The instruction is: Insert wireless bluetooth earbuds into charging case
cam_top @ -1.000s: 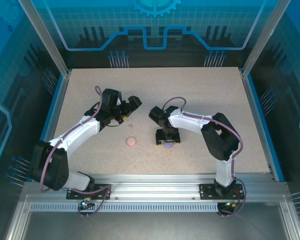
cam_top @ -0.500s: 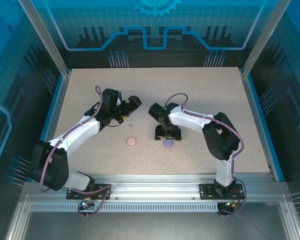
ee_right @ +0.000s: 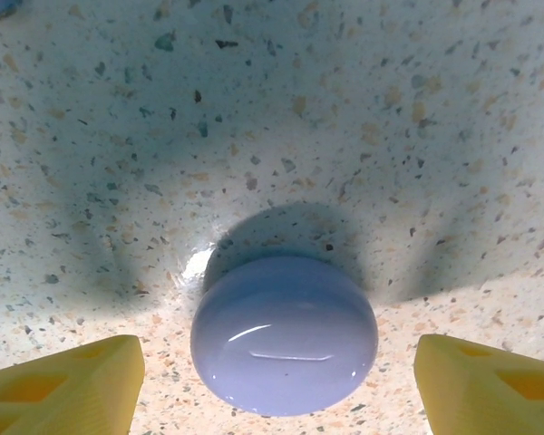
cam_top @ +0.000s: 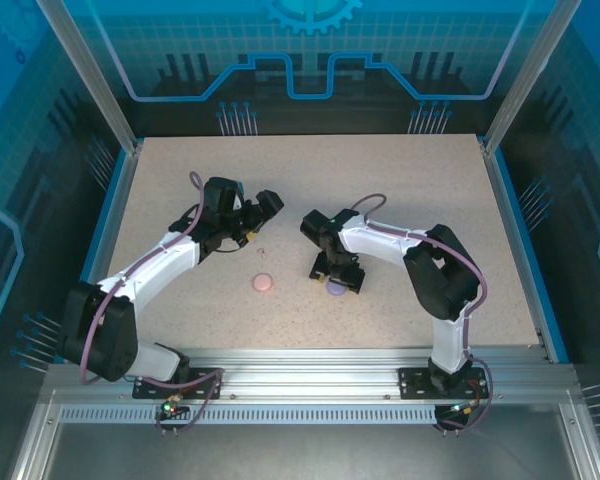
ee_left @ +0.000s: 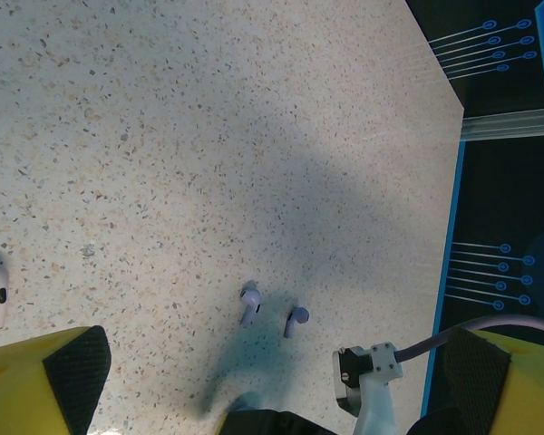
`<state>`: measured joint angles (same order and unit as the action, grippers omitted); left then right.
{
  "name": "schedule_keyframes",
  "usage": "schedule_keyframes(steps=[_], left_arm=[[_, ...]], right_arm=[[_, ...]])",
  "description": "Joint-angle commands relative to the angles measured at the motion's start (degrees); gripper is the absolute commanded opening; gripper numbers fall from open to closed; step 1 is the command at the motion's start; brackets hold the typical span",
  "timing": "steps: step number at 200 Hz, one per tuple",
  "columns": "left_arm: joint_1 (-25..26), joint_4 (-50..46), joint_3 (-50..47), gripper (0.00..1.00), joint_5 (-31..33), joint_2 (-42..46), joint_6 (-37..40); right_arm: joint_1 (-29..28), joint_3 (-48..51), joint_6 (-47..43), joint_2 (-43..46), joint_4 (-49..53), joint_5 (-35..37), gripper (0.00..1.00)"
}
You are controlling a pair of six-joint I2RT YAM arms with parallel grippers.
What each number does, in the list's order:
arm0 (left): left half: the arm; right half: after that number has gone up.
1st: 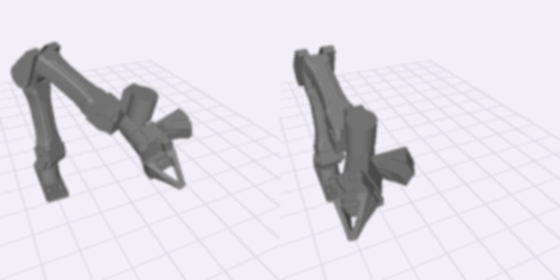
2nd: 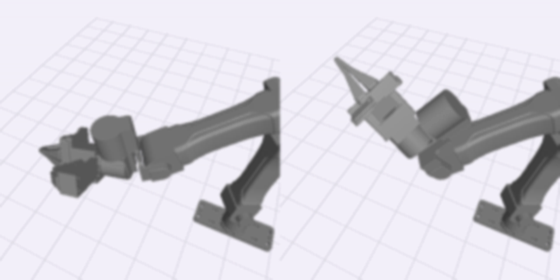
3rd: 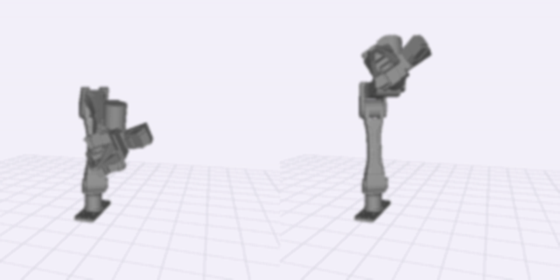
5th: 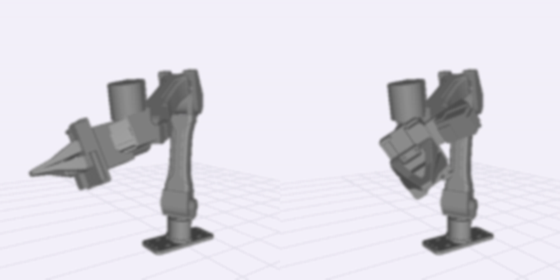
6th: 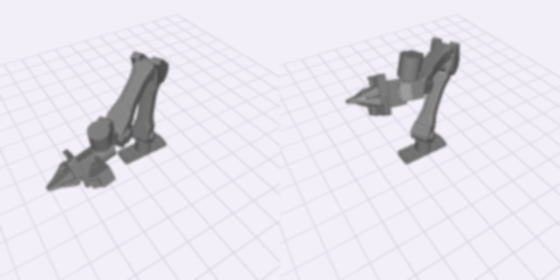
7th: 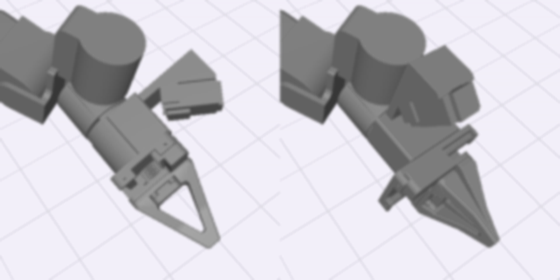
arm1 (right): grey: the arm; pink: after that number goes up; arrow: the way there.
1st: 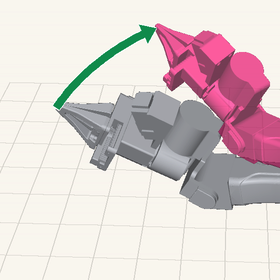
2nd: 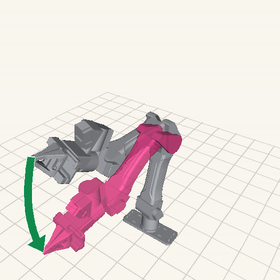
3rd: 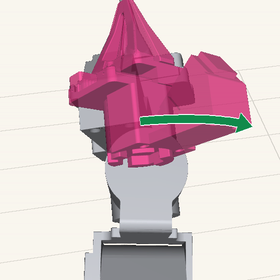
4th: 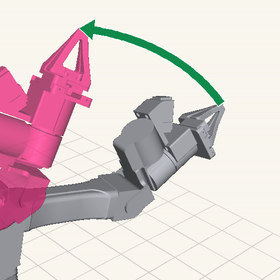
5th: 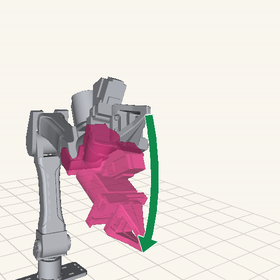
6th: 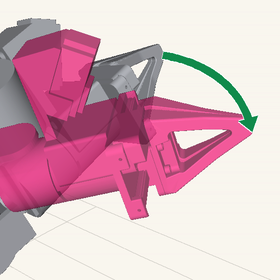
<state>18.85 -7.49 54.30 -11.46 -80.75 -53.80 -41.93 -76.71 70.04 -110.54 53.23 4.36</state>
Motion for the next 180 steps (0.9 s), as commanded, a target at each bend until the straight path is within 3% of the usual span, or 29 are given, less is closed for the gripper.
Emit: schedule_keyframes(steps=[1, 180], left_arm=[[-0.4, 0.9, -1.0, 0.99, -1.3, 0.1, -0.4], [-0.4, 1.9, -2.0, 0.99, -1.4, -0.1, -1.1]], right_arm=[[0.9, 1.1, 5.1, 1.6, 0.3, -1.4, 0.79], [2.3, 3.3, 5.2, -0.3, -3.5, -2.5, 0.7]])
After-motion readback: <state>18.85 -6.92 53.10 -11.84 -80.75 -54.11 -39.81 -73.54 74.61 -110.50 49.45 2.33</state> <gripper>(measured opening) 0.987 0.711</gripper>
